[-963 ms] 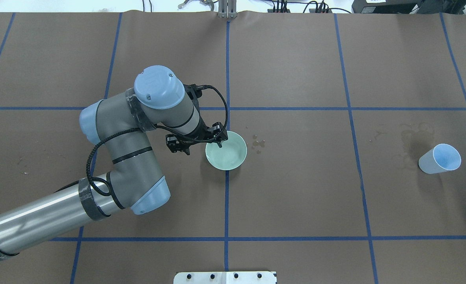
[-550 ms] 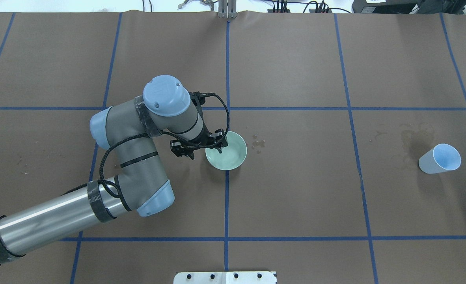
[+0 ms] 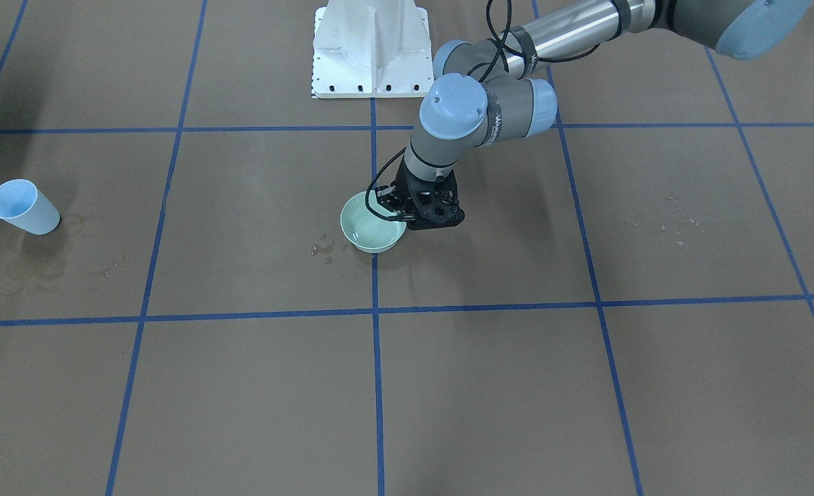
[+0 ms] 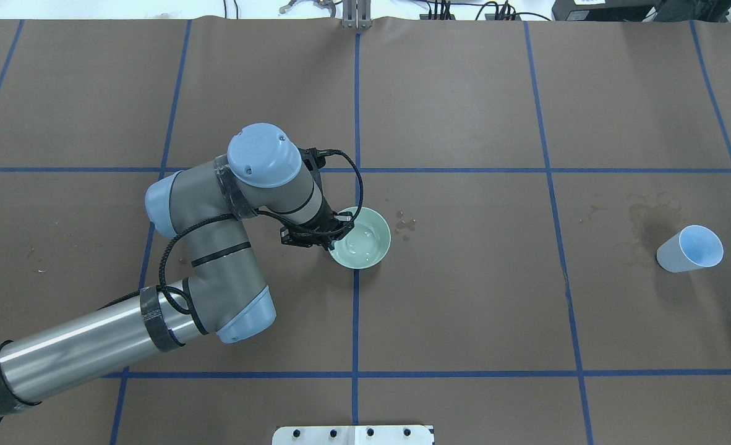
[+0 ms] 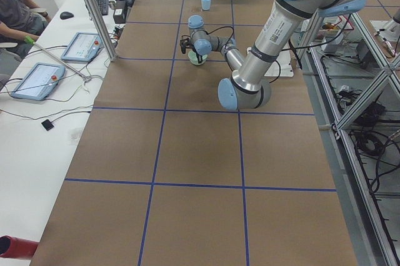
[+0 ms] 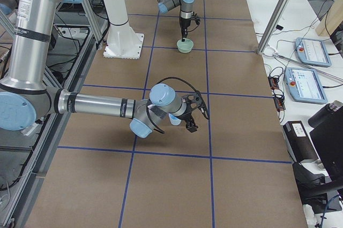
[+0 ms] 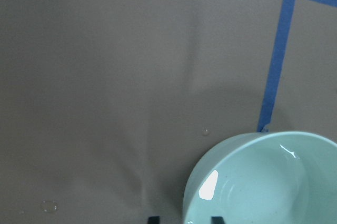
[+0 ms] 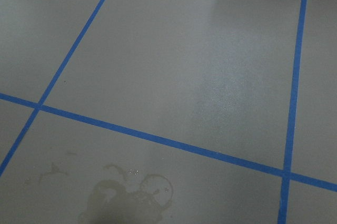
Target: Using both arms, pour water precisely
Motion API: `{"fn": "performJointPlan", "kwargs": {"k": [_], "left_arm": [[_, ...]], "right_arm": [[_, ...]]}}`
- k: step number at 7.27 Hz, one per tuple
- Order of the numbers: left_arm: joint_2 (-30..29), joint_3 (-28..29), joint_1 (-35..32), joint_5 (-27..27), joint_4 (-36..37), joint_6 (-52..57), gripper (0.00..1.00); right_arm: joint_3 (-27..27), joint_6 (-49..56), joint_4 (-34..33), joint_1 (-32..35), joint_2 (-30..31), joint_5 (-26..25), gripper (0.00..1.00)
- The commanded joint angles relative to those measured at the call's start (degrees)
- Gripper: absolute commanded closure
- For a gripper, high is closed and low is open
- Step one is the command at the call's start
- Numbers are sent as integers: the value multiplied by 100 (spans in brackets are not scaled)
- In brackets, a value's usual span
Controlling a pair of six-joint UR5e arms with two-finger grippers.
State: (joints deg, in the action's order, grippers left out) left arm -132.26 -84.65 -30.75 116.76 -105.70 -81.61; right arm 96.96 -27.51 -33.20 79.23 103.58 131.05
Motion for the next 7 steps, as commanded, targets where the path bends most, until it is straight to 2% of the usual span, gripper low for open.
{"fn": "performJointPlan", "kwargs": {"k": [1, 2, 4, 5, 7], "left_arm": [[120, -418, -141, 57, 5, -57, 100], [600, -839, -255, 92, -3, 56, 100], [2143, -1883, -920, 818, -4, 1176, 100], [2839, -2167, -1255, 935, -12, 1861, 100], [3853, -2066, -2150, 1329, -144, 3678, 100]], "right_arm": [[7, 0, -2, 83, 4, 26, 1], [-19, 0, -2, 75, 4, 26, 1], [-28, 0, -2, 84, 13, 17, 1], [-28, 0, -2, 84, 4, 9, 1], [-28, 0, -2, 84, 13, 9, 1]]}}
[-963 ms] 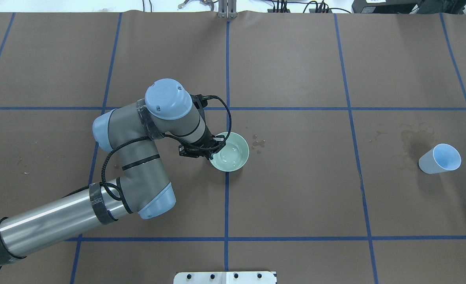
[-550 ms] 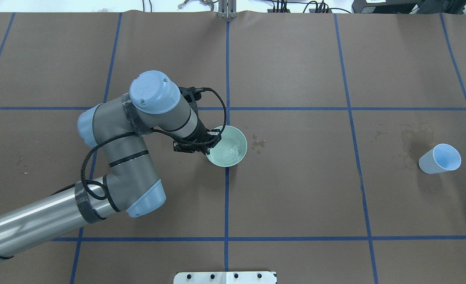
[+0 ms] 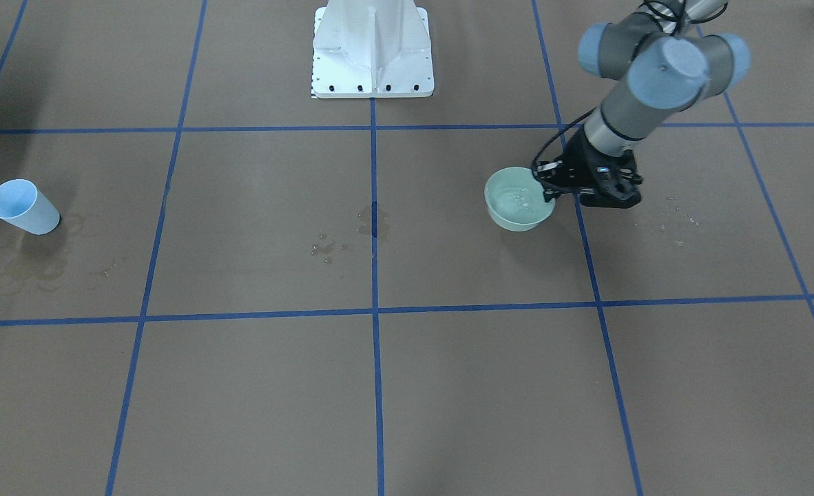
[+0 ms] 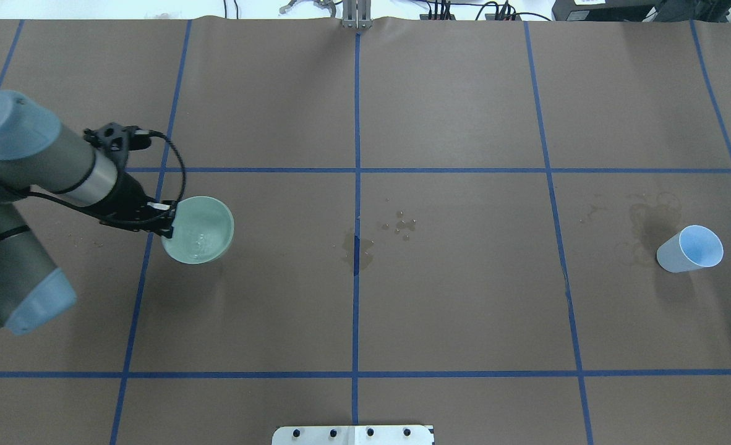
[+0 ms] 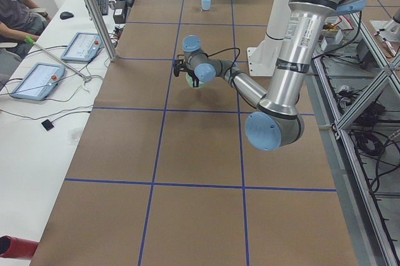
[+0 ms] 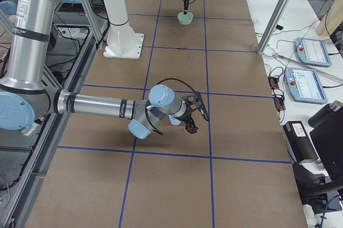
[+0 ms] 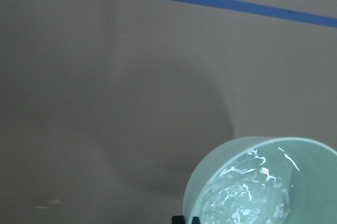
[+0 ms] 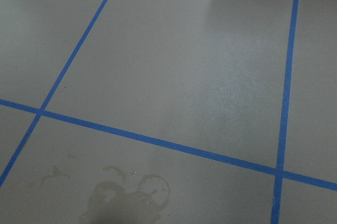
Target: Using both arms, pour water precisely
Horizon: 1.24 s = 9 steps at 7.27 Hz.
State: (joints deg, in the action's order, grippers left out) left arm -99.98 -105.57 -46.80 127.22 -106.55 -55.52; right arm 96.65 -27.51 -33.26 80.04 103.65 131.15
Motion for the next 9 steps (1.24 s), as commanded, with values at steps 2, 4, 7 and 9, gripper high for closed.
{"fn": "performJointPlan", "kwargs": {"k": [2, 4, 7, 9], "left_arm": [[918, 517, -1111, 611, -59, 2147, 100], [918, 1054, -1349, 620, -59, 2676, 100], [927, 1406, -1596, 620, -59, 3214, 100], [927, 1626, -1631, 620, -59, 3713, 28]], "right_arm": [[3, -9, 4, -6, 6, -10, 1], [12, -9, 4, -6, 23, -10, 1], [12, -18, -5, -6, 23, -10, 1], [3, -26, -5, -6, 15, -10, 1]]}}
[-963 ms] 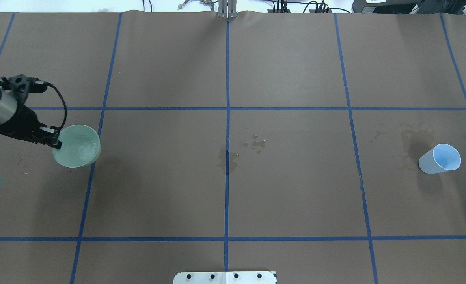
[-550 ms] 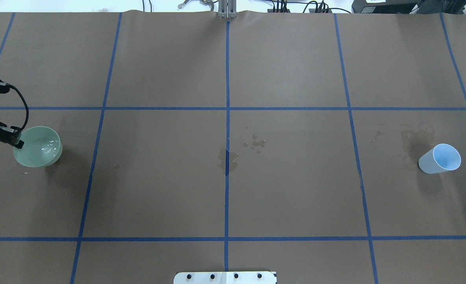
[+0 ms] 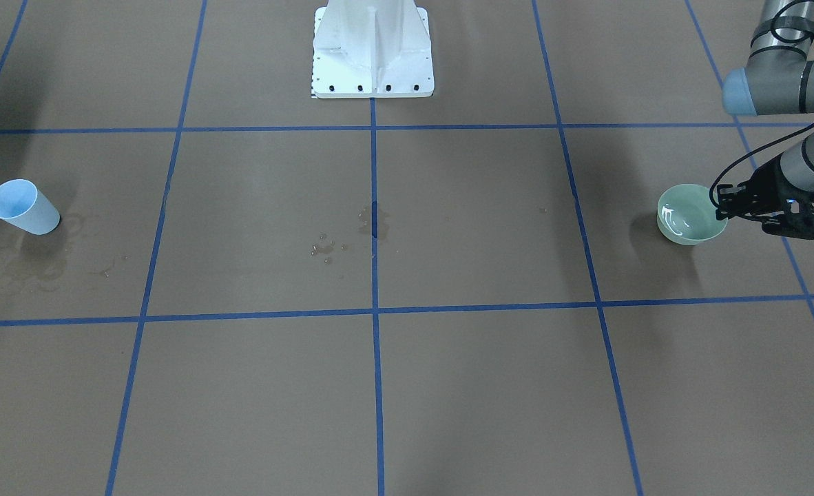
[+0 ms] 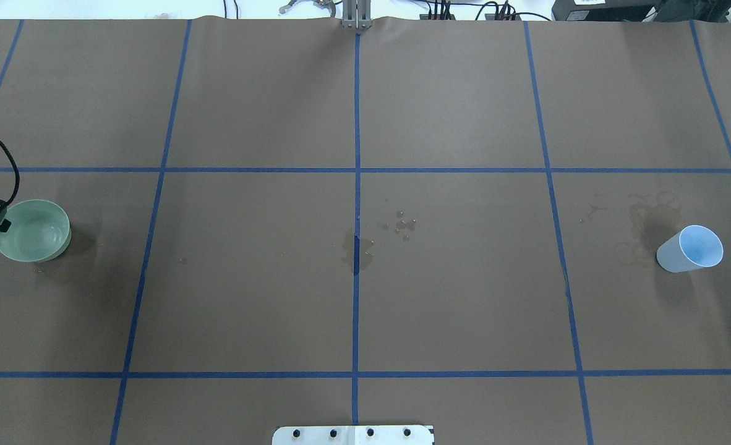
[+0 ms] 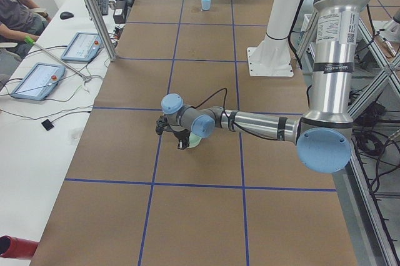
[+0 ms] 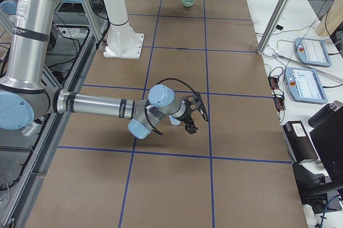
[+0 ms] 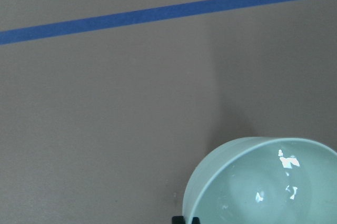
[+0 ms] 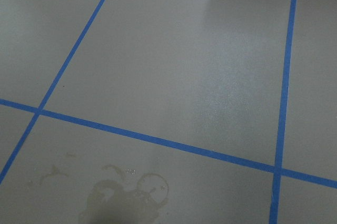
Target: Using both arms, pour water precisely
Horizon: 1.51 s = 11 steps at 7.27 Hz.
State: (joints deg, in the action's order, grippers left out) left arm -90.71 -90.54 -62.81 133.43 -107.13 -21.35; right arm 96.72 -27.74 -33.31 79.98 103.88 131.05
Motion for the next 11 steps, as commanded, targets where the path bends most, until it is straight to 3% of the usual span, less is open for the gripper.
{"fn": "performJointPlan", "kwargs": {"k": [1, 3, 4, 6, 7, 10, 11], "left_arm": [[1, 115, -178, 16, -1, 307, 0], [-52, 36, -825, 750, 43, 315, 0], [-69, -121, -1160, 746, 78, 315, 0], [-87, -192, -1523, 746, 104, 472, 0], [-87, -201, -1785, 746, 270, 830, 0], [-280, -157, -2280, 684, 1770, 1458, 0], [-289, -166, -2297, 693, 1896, 1458, 0]], "right_arm": [[13, -30, -18, 0, -42, 9, 1], [214, -30, -682, 0, -209, 35, 1], [328, -30, -1147, 0, -245, 105, 1], [461, 49, -2831, 244, -971, 568, 1], [461, 258, -3074, 203, -1001, 623, 1], [444, 1915, -4310, 255, -1010, 624, 1], [444, 2382, -4942, 264, -1079, 624, 1]]}}
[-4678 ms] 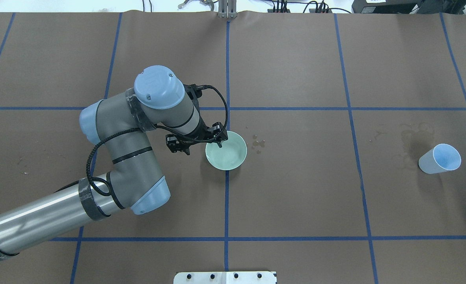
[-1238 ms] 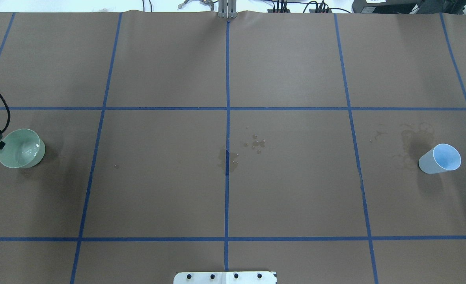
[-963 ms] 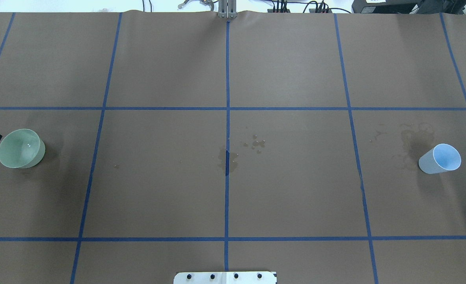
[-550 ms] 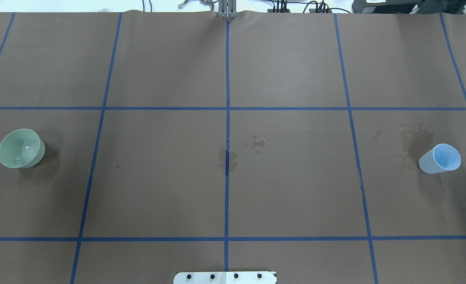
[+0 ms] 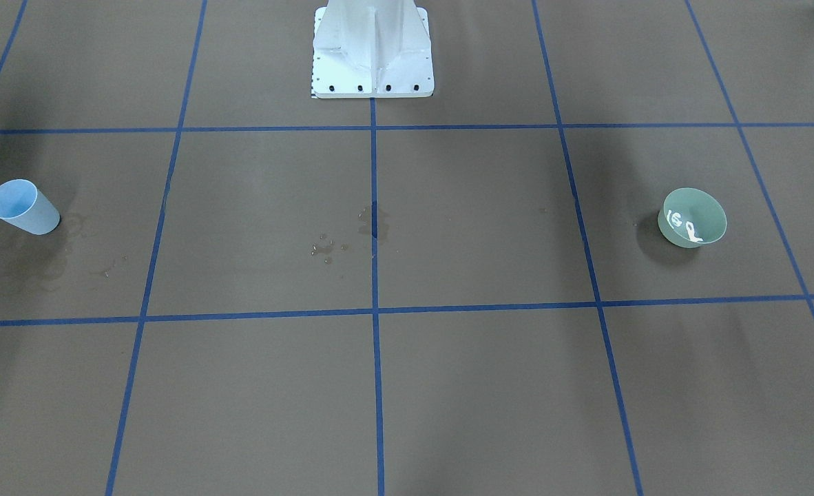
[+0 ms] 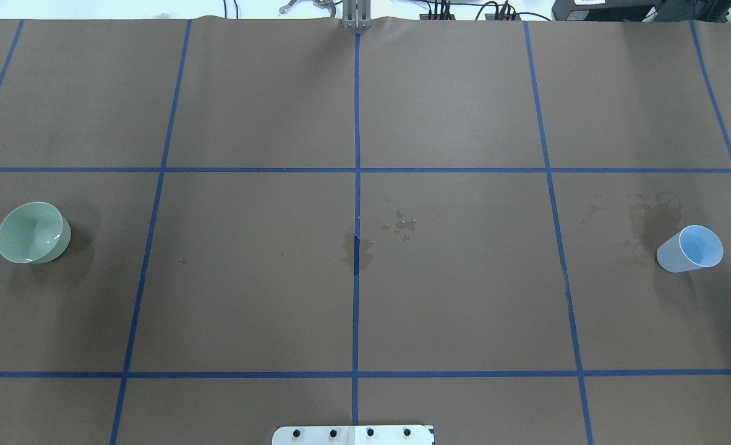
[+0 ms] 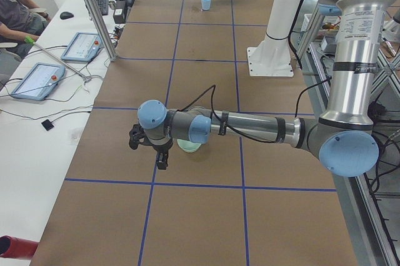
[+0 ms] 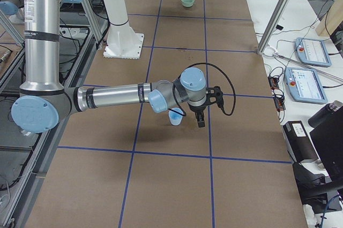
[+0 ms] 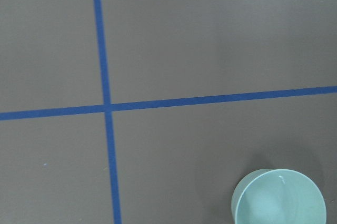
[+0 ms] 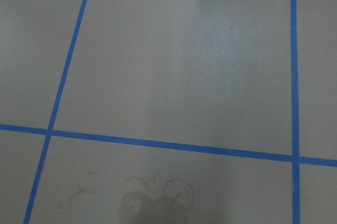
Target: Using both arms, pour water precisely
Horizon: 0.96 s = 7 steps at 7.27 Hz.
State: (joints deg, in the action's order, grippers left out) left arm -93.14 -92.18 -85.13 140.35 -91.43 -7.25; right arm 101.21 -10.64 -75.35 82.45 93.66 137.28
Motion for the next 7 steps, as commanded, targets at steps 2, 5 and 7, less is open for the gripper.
{"fn": "performJointPlan", "kwargs": {"k": [2, 5, 7], "left_arm": [[-142, -45, -82, 10, 721, 22, 0], [32, -125, -187, 2, 575, 292, 0], [682, -607, -214, 2, 600, 576, 0]], "right_arm": [[3, 1019, -1542, 87, -155, 0, 1], [74, 1021, -1571, 281, 56, 1, 1], [4, 915, -1588, 307, 214, 1, 1]]}}
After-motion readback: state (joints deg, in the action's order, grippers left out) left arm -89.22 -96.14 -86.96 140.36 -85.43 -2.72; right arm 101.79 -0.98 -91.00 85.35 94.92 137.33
